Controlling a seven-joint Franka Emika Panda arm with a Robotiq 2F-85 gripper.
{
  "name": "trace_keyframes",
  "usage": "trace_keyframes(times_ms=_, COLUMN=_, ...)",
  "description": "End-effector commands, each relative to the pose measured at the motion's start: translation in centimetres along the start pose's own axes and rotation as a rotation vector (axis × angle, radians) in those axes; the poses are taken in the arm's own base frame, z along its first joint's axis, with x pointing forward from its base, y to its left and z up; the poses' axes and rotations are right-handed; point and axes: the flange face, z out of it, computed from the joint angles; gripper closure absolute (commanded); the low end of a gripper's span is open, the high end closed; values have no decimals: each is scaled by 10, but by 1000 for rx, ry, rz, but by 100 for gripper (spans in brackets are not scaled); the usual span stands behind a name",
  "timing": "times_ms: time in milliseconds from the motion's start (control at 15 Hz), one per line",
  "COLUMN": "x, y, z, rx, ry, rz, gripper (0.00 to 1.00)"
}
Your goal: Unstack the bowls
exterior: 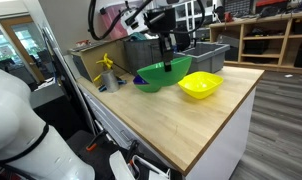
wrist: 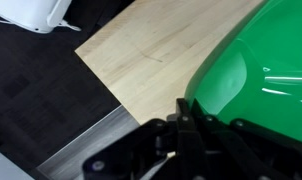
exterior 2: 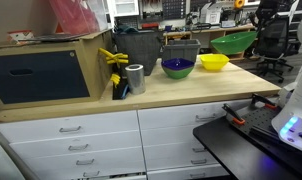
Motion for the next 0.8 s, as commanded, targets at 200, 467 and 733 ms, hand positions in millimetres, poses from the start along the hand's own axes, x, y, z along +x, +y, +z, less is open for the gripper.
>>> trace_keyframes(times_ms=200, x=-5, y=25, z=49, rx=-18, ry=6, rz=41, gripper=99)
trace_keyframes(times_ms=467, x=-3, y=19, z=78, rx=-32, ry=7, rz=38, gripper=99)
trace_keyframes(times_ms=733, x=-4, y=19, z=103, rx=-52, ry=-21, rz=33, gripper=99)
